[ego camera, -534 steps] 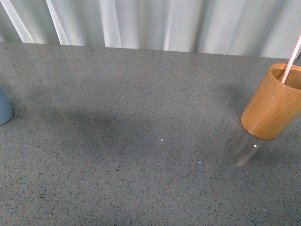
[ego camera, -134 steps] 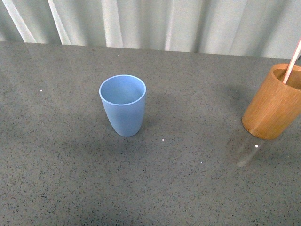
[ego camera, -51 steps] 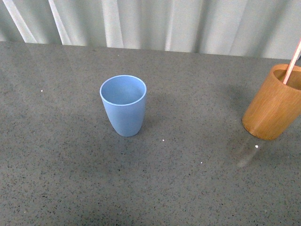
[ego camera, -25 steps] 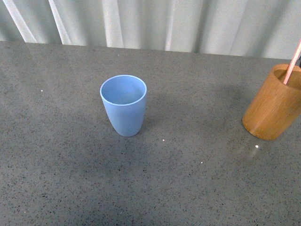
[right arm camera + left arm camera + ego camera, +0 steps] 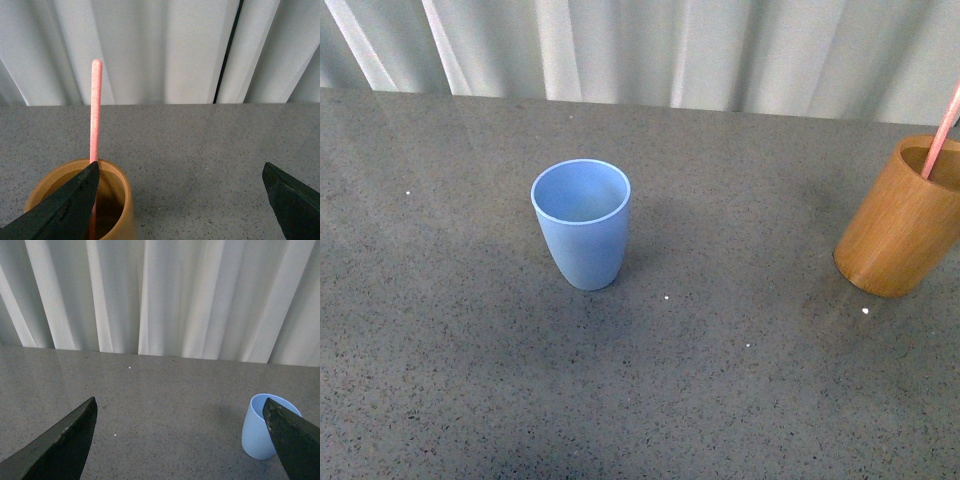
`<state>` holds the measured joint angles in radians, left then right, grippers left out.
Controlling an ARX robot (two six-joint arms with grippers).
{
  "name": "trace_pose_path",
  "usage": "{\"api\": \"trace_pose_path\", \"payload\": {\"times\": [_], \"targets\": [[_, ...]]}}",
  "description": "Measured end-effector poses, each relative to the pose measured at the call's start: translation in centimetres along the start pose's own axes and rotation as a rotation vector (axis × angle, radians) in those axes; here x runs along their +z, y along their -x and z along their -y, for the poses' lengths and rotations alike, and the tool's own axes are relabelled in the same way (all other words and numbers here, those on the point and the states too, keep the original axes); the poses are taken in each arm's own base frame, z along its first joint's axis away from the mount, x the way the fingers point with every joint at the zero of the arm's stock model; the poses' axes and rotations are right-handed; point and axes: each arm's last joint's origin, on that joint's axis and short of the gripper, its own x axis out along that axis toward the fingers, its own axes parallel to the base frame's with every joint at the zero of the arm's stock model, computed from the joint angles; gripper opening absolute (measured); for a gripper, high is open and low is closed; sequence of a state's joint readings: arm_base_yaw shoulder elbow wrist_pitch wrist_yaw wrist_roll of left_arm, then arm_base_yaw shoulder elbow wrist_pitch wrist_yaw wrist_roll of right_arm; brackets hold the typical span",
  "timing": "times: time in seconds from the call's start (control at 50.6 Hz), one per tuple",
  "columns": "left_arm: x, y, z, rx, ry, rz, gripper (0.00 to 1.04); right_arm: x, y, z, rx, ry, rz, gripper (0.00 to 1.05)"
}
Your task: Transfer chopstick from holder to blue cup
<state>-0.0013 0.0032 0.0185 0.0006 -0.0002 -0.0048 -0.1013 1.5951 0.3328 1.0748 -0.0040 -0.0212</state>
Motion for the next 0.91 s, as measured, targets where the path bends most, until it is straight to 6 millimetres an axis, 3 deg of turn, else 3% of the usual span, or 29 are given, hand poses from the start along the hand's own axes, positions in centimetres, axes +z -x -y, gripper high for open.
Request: {"api": "trace_pose_path", "payload": {"times": [0.237, 0.514, 0.909], "targets": [[0.0, 0.0, 0.0, 0.0, 0.0, 0.0, 0.98, 0.3, -2.7, -0.2, 0.057, -0.037, -0.051, 0.95], [0.0, 0.0, 0.0, 0.0, 0.0, 0.0, 0.98, 1.7, -5.4, -2.5, 0.115, -0.05, -0.044, 0.95], [0.0, 0.0, 0.0, 0.0, 0.0, 0.0, 0.98, 1.0, -7.1, -3.8, 0.129, -0.051, -0.058, 0.95]]}}
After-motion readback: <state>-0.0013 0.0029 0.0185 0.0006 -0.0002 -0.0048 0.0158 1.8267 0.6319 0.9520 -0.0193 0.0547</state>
